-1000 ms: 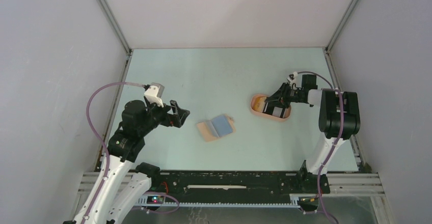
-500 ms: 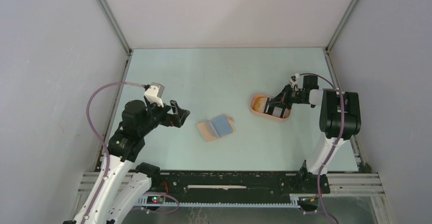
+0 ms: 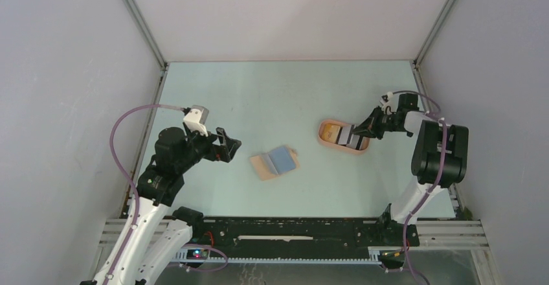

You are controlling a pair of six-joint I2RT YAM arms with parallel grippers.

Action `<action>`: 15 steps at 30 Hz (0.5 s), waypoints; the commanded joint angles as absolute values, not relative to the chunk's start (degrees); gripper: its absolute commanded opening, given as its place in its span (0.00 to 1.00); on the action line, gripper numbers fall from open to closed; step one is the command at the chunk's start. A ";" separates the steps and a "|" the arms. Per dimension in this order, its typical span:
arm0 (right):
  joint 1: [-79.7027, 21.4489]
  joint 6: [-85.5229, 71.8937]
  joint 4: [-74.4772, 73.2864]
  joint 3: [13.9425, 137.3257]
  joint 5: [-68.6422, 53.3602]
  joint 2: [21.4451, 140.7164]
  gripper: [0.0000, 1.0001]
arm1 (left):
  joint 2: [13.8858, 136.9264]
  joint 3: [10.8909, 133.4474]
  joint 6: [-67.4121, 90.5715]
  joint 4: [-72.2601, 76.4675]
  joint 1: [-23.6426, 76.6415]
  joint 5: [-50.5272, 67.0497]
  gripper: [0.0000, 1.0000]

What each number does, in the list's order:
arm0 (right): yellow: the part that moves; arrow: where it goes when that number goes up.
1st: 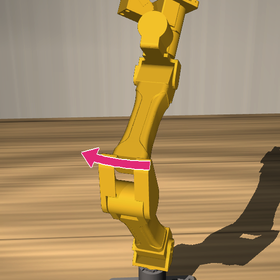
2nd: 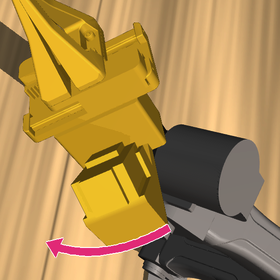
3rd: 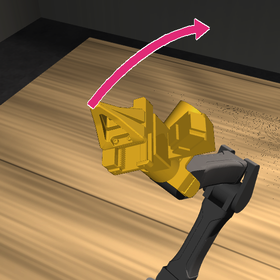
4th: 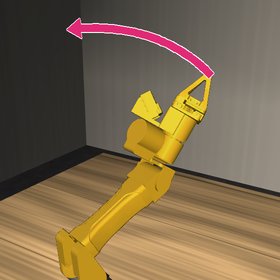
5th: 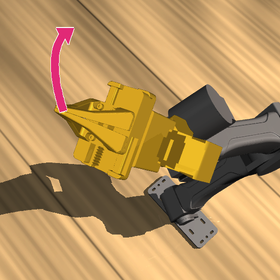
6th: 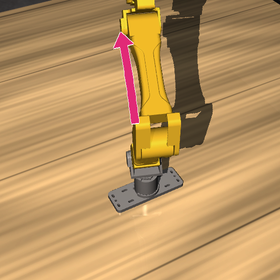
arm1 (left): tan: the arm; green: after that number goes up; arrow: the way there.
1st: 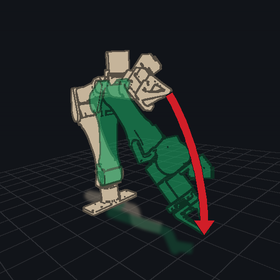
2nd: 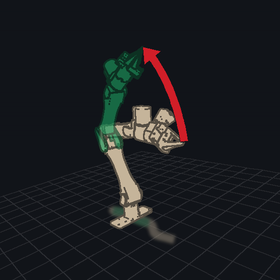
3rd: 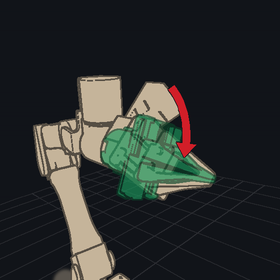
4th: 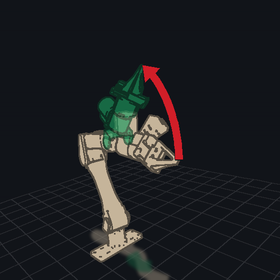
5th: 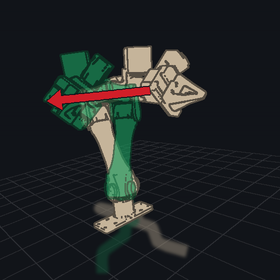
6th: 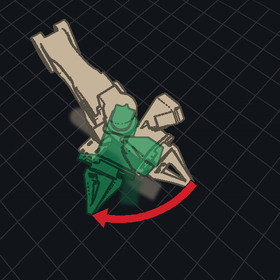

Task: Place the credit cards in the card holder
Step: Pick up the credit card from the storage box.

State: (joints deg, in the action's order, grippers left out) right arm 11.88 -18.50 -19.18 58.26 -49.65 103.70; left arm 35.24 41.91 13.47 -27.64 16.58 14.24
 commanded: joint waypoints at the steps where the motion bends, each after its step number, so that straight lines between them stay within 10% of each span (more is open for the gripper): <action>1: 14.79 -12.11 -25.62 60.29 -49.80 98.62 0.00 | 34.83 41.02 12.69 -26.14 16.00 16.88 1.00; 15: 12.90 17.33 -39.51 59.98 -67.08 77.38 0.00 | 29.30 32.76 30.60 -6.00 17.70 32.44 0.99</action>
State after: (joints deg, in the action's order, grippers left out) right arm 15.90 3.75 -34.20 58.28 -58.00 85.17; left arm 31.24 37.04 20.40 -17.72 16.51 26.68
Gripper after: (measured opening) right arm 0.006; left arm 0.996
